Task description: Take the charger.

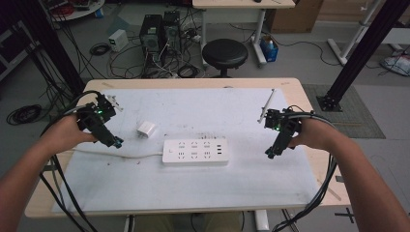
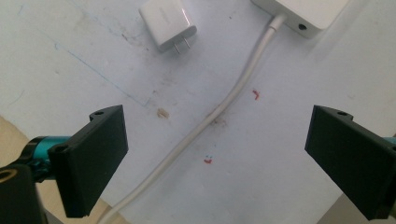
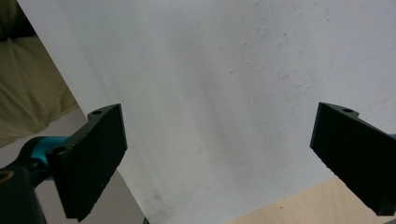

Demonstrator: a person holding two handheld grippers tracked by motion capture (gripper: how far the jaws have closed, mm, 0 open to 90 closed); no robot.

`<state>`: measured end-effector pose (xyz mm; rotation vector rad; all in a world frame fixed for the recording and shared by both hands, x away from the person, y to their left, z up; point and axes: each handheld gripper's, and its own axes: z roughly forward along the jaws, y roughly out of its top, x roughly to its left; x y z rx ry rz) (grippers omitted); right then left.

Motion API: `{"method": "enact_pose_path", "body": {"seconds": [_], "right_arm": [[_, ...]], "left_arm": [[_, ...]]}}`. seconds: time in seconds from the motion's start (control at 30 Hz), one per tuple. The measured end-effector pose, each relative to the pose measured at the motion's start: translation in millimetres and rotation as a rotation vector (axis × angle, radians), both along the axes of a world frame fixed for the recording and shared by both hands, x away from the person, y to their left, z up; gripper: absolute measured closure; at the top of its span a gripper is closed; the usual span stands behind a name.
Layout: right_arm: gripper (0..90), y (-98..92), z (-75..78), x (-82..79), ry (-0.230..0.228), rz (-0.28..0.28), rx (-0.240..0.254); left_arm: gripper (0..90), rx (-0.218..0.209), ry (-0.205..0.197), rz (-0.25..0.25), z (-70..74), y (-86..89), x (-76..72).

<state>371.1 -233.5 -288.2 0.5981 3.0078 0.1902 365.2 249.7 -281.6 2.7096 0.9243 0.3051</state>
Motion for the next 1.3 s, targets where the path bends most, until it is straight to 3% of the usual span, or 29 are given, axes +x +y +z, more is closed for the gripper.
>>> {"method": "enact_pose_path", "body": {"seconds": [0.13, 0.33, 0.4, 0.57, 0.6, 0.73, 0.97, 1.13, 1.3], "right_arm": [[3.1, -0.1, 0.5, -0.8, -0.005, -0.009, -0.003], [3.1, -0.4, 1.5, 4.2, -0.017, -0.018, 0.018], [3.1, -0.2, 0.9, 5.7, -0.018, -0.026, 0.023], [3.1, -0.5, 1.1, 9.9, -0.025, -0.059, 0.049], [3.1, 0.0, 0.7, 10.8, -0.027, -0.070, 0.061], [3.1, 1.8, -2.8, 11.9, -0.018, -0.091, 0.066], [3.1, 5.9, -8.7, 15.2, -0.014, -0.084, 0.074], [3.1, 7.6, -12.0, 16.3, -0.013, -0.086, 0.079], [3.1, 9.3, -19.4, 17.7, -0.006, -0.097, 0.090]], "left_arm": [[5.8, 0.001, -0.010, 0.059, 1.8, -5.5, 5.6], [5.8, -0.045, -0.059, 0.194, 1.6, -13.3, 20.7], [5.8, -0.043, -0.068, 0.233, -1.1, -15.2, 27.3], [5.8, -0.106, -0.076, 0.330, -13.5, -17.5, 42.3], [5.8, -0.116, -0.093, 0.366, -18.9, -18.1, 47.5], [5.8, -0.125, -0.125, 0.410, -28.6, -18.6, 55.1], [5.8, -0.156, -0.184, 0.482, -59.8, -28.4, 71.2], [5.8, -0.154, -0.159, 0.496, -75.1, -32.3, 78.3], [5.8, -0.152, -0.159, 0.521, -93.9, -35.9, 84.8]]}}
